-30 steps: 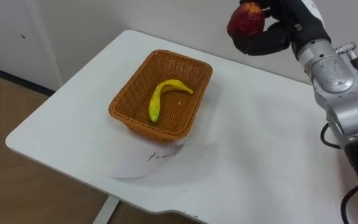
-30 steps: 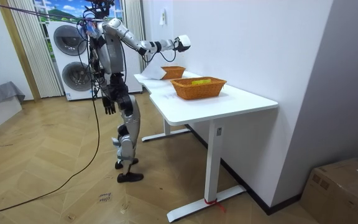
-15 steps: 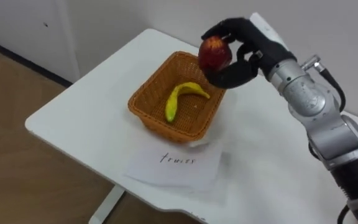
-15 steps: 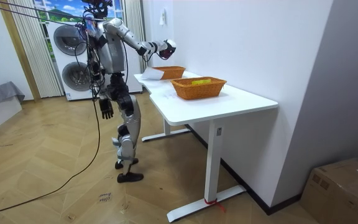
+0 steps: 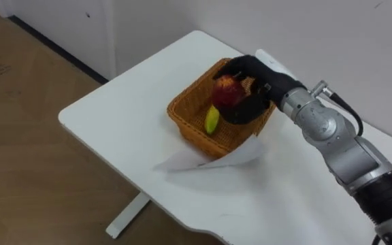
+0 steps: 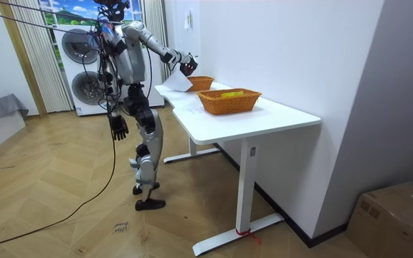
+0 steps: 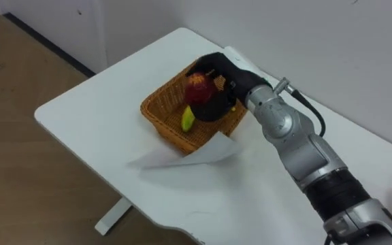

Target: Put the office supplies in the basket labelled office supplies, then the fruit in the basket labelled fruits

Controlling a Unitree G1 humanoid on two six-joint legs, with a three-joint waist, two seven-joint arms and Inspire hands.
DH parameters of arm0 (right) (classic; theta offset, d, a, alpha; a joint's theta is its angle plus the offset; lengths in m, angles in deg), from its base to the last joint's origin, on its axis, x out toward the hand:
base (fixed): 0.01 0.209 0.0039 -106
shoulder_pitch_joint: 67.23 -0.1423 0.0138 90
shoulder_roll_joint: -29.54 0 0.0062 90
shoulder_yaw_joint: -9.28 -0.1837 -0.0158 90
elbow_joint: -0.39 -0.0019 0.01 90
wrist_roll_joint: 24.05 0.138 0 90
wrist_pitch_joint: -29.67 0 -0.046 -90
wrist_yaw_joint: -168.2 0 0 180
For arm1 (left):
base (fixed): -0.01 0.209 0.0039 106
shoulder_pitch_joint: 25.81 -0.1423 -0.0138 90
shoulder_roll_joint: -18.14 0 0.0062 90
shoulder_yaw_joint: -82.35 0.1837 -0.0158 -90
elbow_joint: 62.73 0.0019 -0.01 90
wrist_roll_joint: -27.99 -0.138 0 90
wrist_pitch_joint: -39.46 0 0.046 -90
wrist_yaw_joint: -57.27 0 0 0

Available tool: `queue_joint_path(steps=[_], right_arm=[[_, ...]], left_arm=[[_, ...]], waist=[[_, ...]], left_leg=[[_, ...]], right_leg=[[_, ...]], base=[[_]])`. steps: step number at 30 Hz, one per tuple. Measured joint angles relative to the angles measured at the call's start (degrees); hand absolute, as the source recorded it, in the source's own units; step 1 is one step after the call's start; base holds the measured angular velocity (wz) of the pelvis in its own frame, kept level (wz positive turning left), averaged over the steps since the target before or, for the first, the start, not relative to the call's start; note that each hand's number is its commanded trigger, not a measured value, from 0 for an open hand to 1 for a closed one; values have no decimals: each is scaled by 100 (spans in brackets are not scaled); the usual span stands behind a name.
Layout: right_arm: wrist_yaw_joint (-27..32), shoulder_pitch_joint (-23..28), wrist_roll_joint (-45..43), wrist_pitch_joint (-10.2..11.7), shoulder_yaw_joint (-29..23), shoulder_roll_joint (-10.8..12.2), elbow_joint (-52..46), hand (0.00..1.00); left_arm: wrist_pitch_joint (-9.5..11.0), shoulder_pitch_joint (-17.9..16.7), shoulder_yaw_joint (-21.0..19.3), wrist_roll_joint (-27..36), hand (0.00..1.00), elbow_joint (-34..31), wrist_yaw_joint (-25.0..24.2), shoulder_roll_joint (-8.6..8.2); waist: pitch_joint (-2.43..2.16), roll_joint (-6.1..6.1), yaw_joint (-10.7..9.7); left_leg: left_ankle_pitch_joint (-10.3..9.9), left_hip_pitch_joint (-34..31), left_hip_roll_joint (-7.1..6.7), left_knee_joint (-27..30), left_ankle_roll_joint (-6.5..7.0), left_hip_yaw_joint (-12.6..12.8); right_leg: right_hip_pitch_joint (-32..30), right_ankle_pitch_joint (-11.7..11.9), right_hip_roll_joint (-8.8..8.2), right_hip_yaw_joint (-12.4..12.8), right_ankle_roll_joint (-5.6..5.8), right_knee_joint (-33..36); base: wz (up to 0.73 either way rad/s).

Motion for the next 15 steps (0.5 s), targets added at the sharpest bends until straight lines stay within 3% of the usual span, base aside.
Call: queue_joint_path(steps=[10, 14, 15], right_arm=[[0, 0, 77, 1, 29, 0, 7, 98], [0, 0, 114, 1, 29, 0, 7, 94], [0, 0, 114, 1, 29, 0, 7, 87]], left_arm=[[8, 77, 5, -24, 0, 1, -18, 84], [7, 76, 5, -25, 0, 1, 65, 85], [7, 77, 5, -25, 0, 1, 67, 88]], waist=[[-4, -6, -21], [-3, -5, -18], [-3, -5, -17]], left_leg=[[2, 2, -3, -37, -3, 16], [1, 1, 0, -45, -3, 15], [1, 1, 0, -46, -3, 15]], right_leg=[[17, -1, 7, -32, 3, -72], [22, -1, 8, -41, 3, -73], [22, -1, 7, -41, 3, -73]], base=[[0], [0], [0]])
